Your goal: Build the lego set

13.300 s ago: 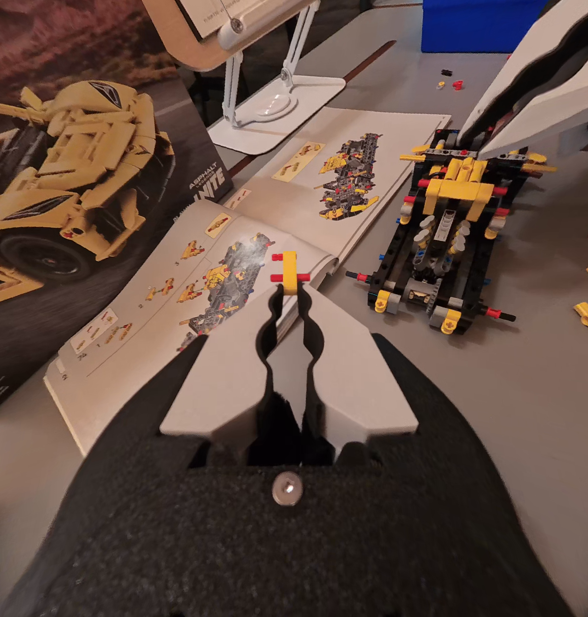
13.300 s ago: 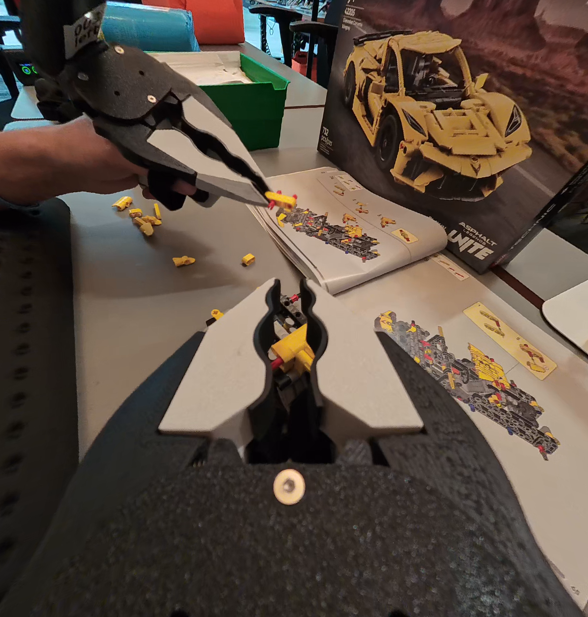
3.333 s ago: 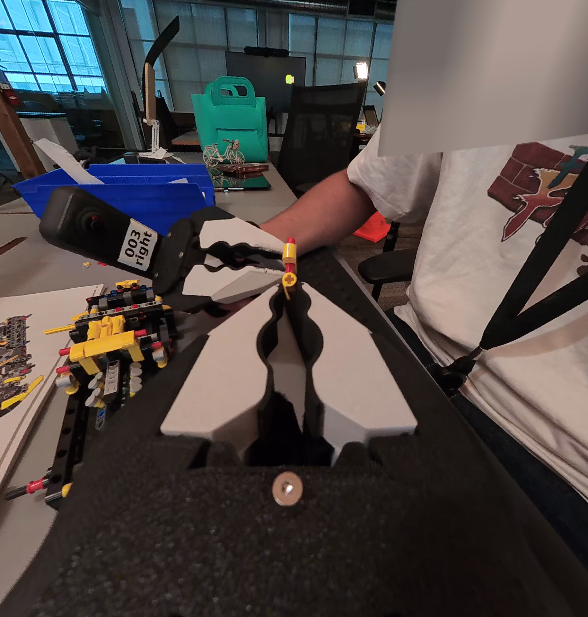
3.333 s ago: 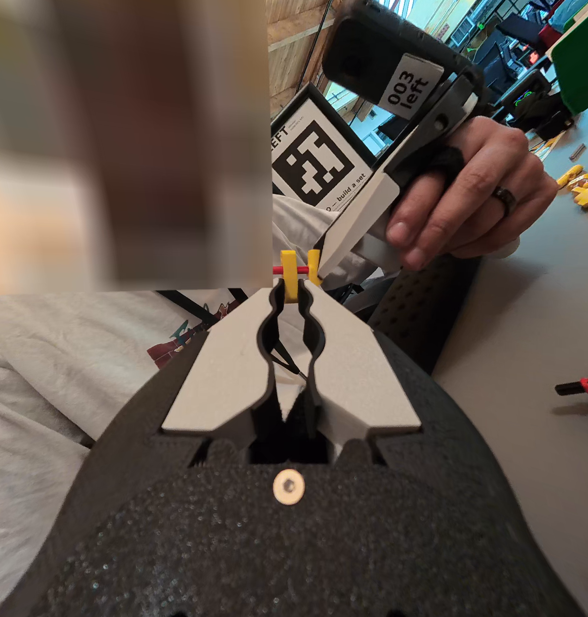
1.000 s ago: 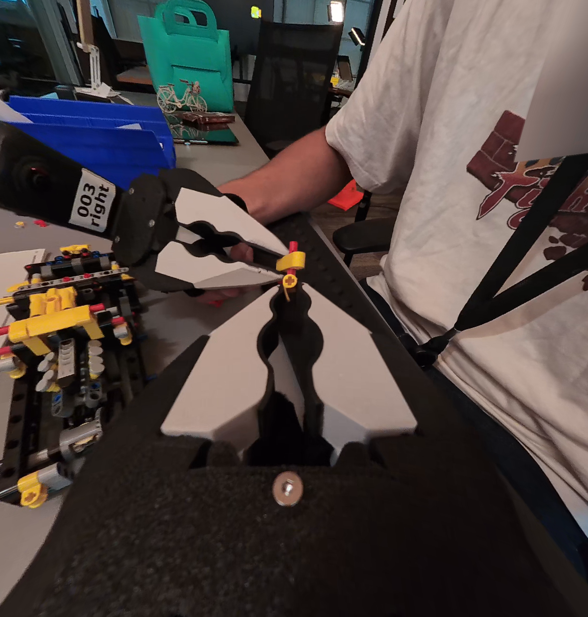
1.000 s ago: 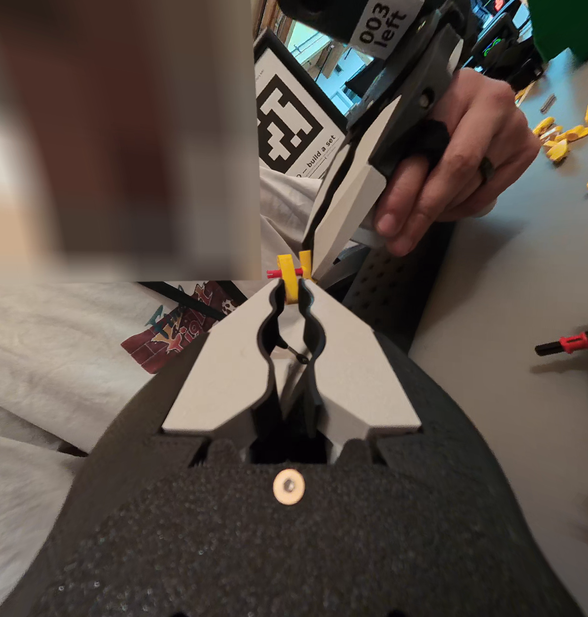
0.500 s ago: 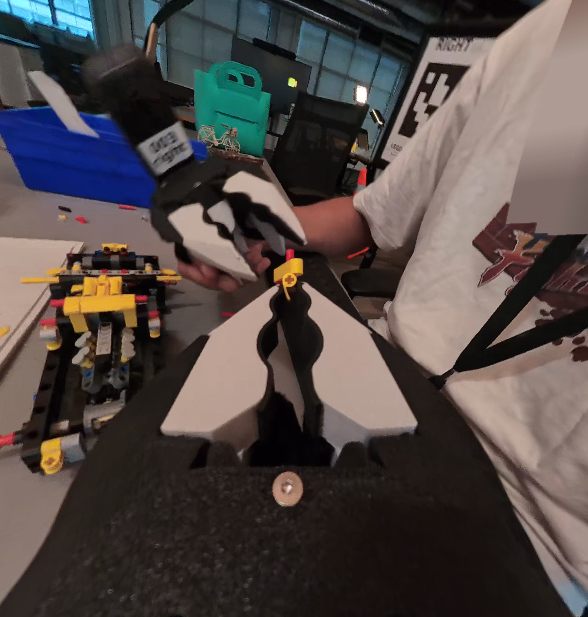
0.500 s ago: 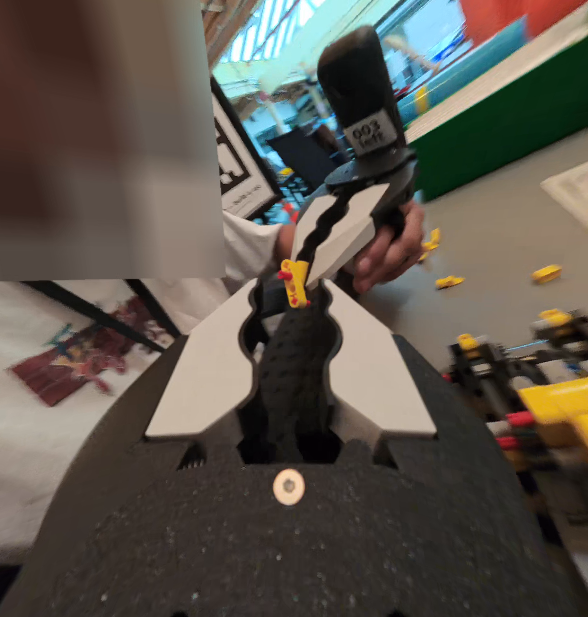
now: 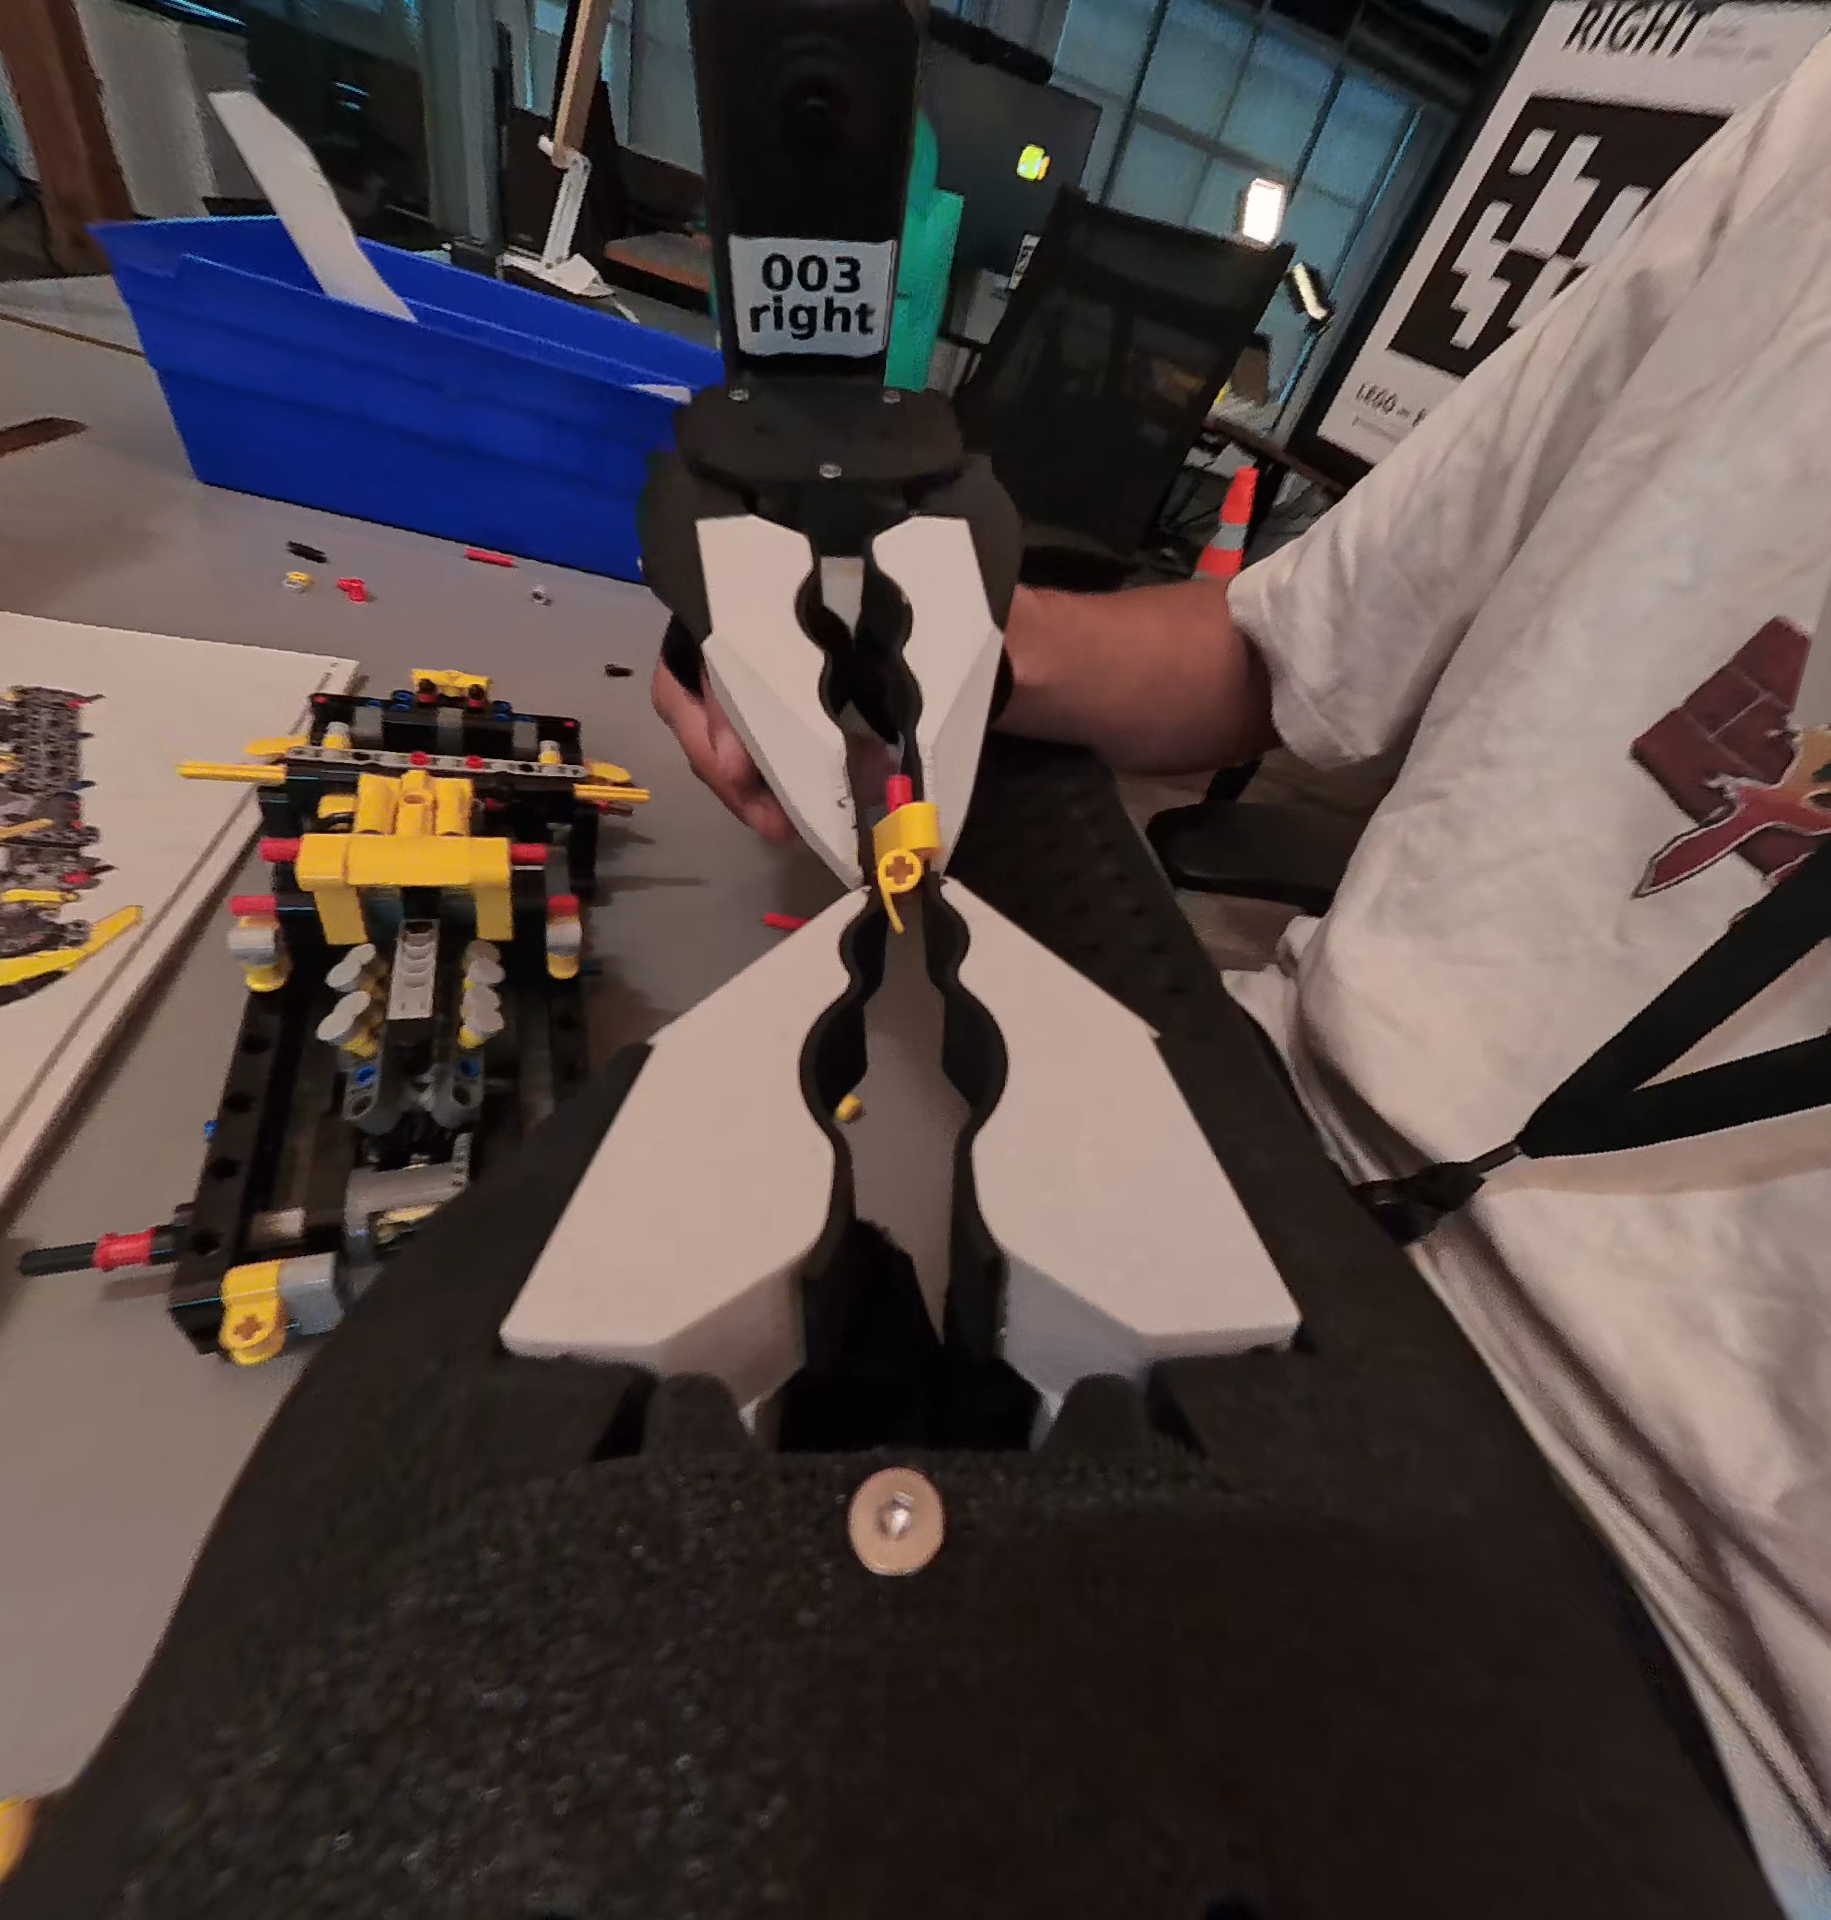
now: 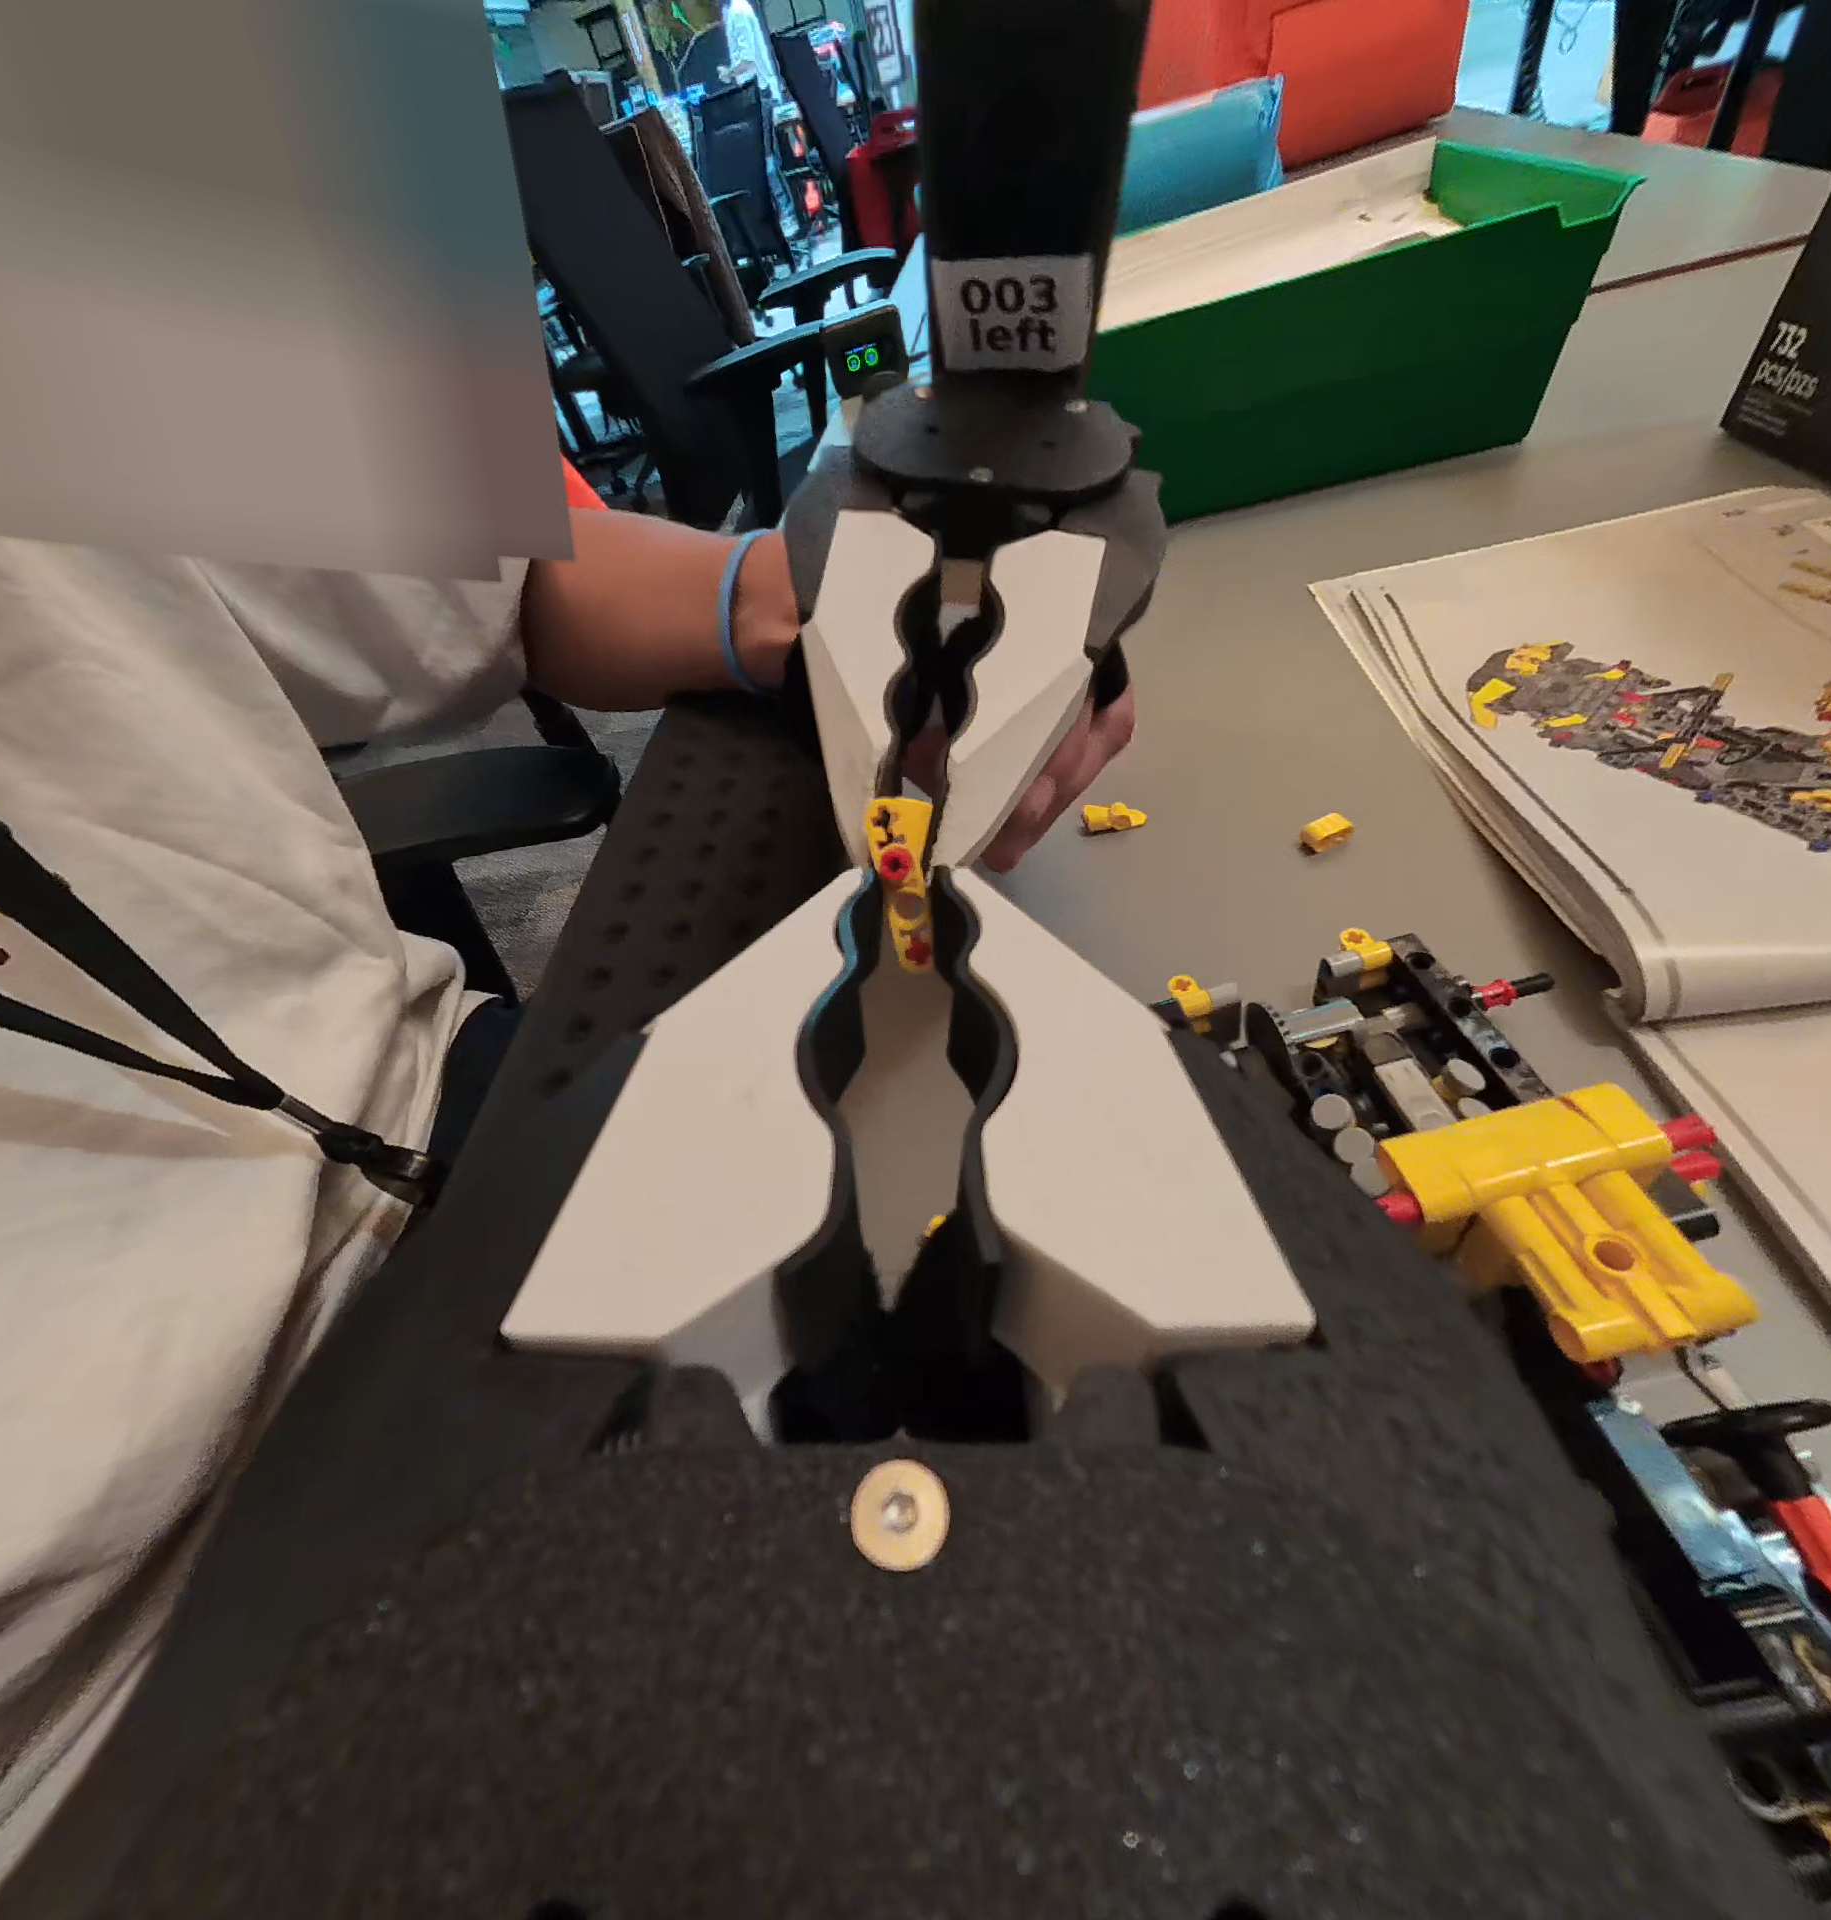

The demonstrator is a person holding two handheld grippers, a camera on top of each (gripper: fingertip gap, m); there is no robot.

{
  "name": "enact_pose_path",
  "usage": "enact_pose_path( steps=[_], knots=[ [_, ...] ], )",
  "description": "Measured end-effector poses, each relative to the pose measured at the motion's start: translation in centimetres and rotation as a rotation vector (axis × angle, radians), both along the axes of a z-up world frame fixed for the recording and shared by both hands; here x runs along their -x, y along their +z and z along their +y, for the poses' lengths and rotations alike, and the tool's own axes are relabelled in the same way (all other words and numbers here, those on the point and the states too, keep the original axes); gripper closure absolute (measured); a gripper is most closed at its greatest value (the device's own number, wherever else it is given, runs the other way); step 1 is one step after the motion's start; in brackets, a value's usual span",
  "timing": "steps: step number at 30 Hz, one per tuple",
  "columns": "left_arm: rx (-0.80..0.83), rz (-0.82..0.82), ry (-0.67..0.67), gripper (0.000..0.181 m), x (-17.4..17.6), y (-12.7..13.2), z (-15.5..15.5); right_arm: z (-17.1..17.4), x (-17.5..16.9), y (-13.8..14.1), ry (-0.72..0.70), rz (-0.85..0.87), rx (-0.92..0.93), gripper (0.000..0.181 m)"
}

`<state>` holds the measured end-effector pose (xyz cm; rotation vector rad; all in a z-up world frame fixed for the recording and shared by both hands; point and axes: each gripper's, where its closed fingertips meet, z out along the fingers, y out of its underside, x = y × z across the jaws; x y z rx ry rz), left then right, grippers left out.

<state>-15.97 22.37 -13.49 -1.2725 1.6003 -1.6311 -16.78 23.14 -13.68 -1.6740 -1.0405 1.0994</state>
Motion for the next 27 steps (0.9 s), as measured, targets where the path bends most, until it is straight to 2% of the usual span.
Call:
enact_pose_path(
  steps=[4, 7, 13, 16, 20, 24, 27],
  knots=[
    [-0.153, -0.027, 0.046, 0.175, -0.2, -0.3, 0.0, 0.0, -0.2, -0.3, 0.004, 0.008, 0.038, 0.173],
    [-0.204, -0.027, 0.056, 0.175, -0.3, -0.4, 0.1, -0.1, -0.2, -0.4, 0.006, 0.007, 0.042, 0.173],
    [-0.209, 0.020, 0.062, 0.175, -0.3, -1.2, 0.5, 0.4, -0.4, 0.3, -0.028, -0.014, -0.054, 0.174],
    [-0.213, 0.038, 0.063, 0.175, -0.4, -1.6, 0.5, 0.4, -0.3, -0.6, -0.031, -0.066, -0.067, 0.173],
    [-0.218, 0.037, 0.066, 0.175, -0.5, -1.6, 0.4, 0.4, -0.3, -1.2, -0.028, -0.101, -0.055, 0.173],
    [-0.302, 0.006, 0.113, 0.175, -0.7, -1.2, 0.8, 0.7, -0.5, -0.7, -0.041, -0.036, 0.014, 0.174],
    [-0.314, 0.017, 0.100, 0.175, -0.6, -1.5, 0.6, 0.4, -0.3, -1.0, -0.029, -0.039, -0.005, 0.174]
  ],
)
